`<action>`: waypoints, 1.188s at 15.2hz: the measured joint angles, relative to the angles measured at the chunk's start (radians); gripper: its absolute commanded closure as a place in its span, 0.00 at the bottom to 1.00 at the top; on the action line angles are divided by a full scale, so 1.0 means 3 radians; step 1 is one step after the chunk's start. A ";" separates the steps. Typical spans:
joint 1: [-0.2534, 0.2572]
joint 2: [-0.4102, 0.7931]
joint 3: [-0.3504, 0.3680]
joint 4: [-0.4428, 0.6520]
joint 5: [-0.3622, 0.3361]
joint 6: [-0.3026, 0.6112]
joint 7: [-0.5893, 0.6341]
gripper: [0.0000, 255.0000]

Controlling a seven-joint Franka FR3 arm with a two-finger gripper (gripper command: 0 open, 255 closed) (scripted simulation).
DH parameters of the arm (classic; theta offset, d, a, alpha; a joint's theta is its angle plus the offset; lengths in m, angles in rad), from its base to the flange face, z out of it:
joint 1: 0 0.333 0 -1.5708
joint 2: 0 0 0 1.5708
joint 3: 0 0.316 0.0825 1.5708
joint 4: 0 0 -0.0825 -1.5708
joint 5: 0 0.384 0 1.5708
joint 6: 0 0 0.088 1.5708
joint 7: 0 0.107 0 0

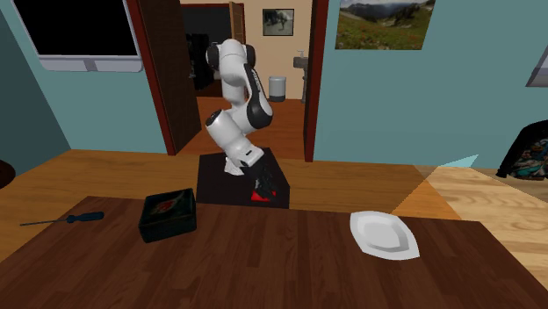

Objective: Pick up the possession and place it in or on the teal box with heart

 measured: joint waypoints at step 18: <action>-0.0769 -0.0624 -0.0795 -0.0337 -0.0890 -0.0691 -0.0752 1.00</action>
